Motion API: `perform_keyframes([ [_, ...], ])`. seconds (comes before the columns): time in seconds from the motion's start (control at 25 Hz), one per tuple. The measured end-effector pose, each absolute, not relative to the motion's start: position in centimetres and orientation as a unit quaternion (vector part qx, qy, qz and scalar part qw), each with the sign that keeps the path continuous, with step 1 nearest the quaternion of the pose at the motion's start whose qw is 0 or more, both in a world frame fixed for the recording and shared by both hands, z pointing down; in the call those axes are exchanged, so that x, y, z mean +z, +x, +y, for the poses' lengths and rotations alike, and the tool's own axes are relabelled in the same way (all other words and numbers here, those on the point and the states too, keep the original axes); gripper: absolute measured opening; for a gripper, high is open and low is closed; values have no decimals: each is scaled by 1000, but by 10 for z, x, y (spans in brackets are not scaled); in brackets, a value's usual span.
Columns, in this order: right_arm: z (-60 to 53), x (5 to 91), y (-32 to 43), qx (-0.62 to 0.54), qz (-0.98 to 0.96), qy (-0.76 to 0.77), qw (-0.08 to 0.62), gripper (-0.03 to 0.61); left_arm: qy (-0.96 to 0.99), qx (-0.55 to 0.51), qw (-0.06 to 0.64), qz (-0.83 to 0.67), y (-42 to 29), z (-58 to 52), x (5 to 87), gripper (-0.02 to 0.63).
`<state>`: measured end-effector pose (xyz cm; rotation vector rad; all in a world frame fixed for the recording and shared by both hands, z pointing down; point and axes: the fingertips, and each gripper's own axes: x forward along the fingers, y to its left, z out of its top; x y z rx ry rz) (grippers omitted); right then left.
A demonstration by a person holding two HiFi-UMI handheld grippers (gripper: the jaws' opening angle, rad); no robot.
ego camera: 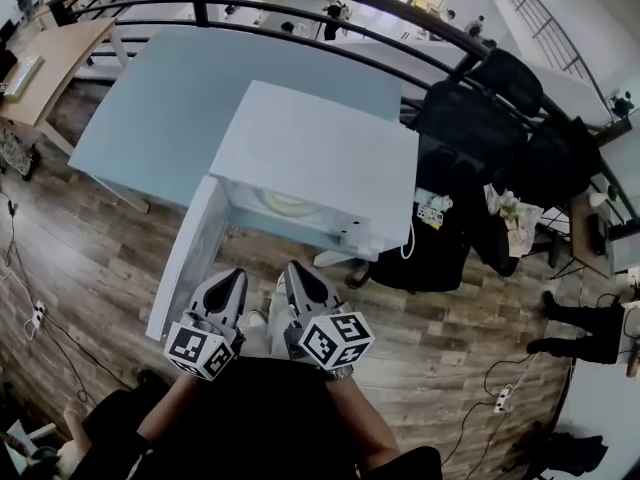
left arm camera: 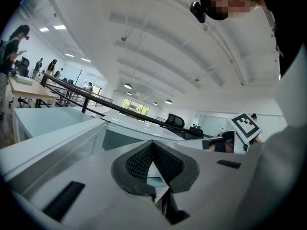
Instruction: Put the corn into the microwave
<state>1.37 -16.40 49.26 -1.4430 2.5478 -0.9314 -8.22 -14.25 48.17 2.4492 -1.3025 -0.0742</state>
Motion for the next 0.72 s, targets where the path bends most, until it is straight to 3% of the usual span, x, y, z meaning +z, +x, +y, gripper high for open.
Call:
perform_keyframes([
  [0.72,-122,444,12,-255,843,-471,52,8,865,-29,154,-477,-101,-120,461,2],
])
